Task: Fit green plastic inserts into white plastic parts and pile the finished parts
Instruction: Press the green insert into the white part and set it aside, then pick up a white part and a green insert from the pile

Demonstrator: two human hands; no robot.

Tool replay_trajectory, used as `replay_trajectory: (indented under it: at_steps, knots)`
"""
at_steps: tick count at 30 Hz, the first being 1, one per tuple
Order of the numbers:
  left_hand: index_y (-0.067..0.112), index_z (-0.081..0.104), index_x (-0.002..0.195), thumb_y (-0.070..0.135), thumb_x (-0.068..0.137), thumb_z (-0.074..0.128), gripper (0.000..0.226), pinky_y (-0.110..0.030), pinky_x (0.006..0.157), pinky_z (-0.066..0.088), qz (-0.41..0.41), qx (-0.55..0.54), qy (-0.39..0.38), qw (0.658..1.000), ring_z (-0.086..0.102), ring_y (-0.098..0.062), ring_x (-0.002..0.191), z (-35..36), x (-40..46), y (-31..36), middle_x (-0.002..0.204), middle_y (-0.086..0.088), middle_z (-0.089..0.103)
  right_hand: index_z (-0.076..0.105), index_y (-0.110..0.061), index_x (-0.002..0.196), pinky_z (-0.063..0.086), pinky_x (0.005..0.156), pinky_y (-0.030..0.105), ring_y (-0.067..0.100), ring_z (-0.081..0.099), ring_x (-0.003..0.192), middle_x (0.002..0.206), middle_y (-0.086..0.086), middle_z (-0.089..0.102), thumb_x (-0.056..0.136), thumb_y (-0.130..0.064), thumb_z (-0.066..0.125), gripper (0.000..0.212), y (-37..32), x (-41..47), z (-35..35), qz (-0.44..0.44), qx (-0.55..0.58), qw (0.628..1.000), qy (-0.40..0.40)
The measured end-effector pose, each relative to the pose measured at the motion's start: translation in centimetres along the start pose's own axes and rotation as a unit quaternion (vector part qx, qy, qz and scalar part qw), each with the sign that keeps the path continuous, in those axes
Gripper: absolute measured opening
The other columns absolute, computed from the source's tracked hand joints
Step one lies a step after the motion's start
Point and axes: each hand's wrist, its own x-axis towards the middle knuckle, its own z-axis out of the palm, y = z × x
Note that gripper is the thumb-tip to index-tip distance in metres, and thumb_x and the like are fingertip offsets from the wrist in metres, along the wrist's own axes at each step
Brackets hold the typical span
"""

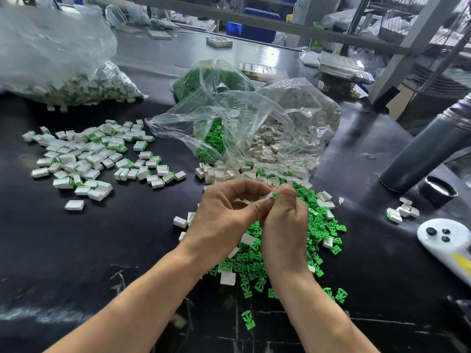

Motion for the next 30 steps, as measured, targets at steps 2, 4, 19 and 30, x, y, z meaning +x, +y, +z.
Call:
replay_trajectory:
  at_steps: [2,4,19,30]
  knots:
    - [0.009,0.077,0.098,0.012,0.089,0.077,0.009,-0.057,0.093,0.057,0.002,0.007,0.005,1.000,0.072,-0.039,0.098,0.0,0.0,0.0,0.102,-0.011,0.077,0.075,-0.050,0.076,0.051,0.062,0.012,0.000,0.072,0.076,0.077,-0.017,0.076,0.097,-0.047,0.032,0.048,0.1,0.1,-0.1,-0.003,0.002,1.000,-0.008]
    - [0.009,0.076,0.097,0.011,0.089,0.077,0.009,-0.056,0.092,0.057,0.004,0.012,0.007,1.000,0.072,-0.038,0.098,0.0,0.0,0.0,0.102,-0.011,0.077,0.077,-0.044,0.077,0.054,0.064,0.015,0.003,0.073,0.077,0.078,-0.013,0.077,0.097,-0.046,0.032,0.050,0.4,0.2,-0.1,-0.001,0.002,1.000,-0.011]
    - [0.014,0.079,0.094,0.009,0.091,0.076,0.007,-0.034,0.084,0.062,0.031,0.028,0.019,0.999,0.076,-0.022,0.093,0.2,-0.1,-0.4,0.096,-0.002,0.079,0.075,-0.035,0.061,0.049,0.056,0.014,0.000,0.067,0.062,0.062,-0.015,0.071,0.096,-0.036,0.031,0.056,0.6,0.6,-0.1,-0.039,-0.020,0.999,-0.011]
    - [0.010,0.079,0.095,0.009,0.091,0.075,0.006,-0.026,0.078,0.061,0.027,0.020,0.024,0.999,0.077,-0.018,0.089,0.4,-0.2,-0.2,0.093,-0.002,0.080,0.076,-0.037,0.064,0.051,0.056,0.018,0.004,0.069,0.063,0.063,-0.012,0.072,0.098,-0.037,0.030,0.057,0.6,0.6,0.1,-0.044,-0.024,0.999,-0.003]
